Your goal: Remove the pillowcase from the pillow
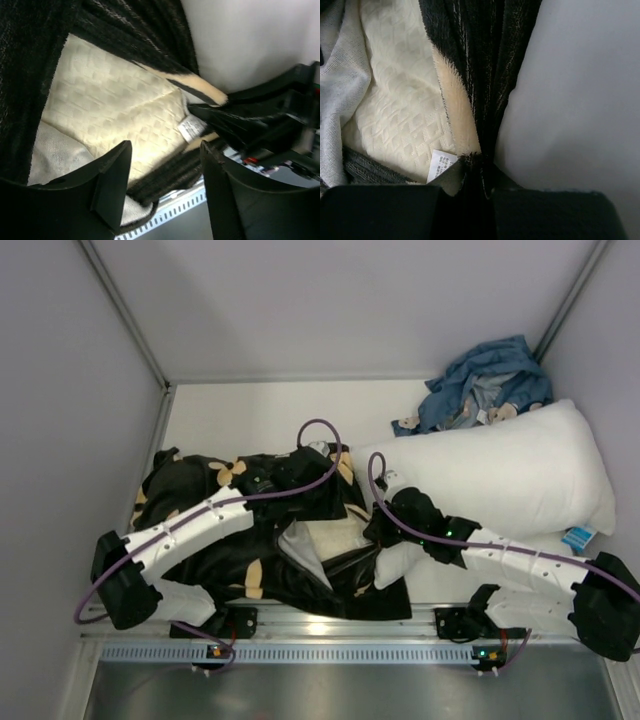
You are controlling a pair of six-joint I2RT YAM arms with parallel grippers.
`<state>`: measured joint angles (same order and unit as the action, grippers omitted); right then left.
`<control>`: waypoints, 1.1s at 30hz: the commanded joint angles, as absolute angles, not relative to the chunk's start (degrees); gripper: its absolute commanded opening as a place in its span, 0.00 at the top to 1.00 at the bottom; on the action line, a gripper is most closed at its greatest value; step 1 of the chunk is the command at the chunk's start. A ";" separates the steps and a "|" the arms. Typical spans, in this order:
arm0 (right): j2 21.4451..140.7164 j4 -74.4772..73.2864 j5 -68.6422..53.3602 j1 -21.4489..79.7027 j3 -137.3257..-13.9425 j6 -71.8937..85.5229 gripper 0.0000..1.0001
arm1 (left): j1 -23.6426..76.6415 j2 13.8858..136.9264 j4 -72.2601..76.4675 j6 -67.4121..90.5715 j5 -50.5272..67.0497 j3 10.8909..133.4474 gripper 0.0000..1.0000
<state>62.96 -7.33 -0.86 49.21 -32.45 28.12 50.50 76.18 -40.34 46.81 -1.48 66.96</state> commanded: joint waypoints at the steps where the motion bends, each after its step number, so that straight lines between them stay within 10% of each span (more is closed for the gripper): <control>1: 61.26 -12.57 1.22 48.52 -30.76 28.39 1.00 | 52.03 77.51 -36.48 48.51 -5.89 66.45 0.36; 10: 62.49 -12.04 1.06 48.52 -30.67 28.74 1.00 | 56.86 87.96 -36.56 50.36 -7.82 63.90 0.09; 16: 61.61 -12.04 2.02 48.52 -30.15 28.92 1.00 | 58.09 93.76 -36.74 50.62 -9.40 62.85 0.09; 19: 61.52 -11.78 2.02 48.52 -29.97 29.00 1.00 | 58.10 96.14 -35.60 50.45 -9.93 61.88 0.31; 20: 61.70 -11.78 2.02 48.52 -29.97 29.00 1.00 | 58.18 96.50 -34.99 50.54 -10.71 61.44 0.54; 21: 61.87 -11.78 1.93 48.52 -29.97 29.00 1.00 | 58.18 96.68 -33.85 50.80 -11.07 61.17 1.00; 33: 59.24 -10.02 -9.83 50.01 -30.14 25.14 1.00 | 52.30 81.31 -32.52 48.17 -18.98 57.92 1.00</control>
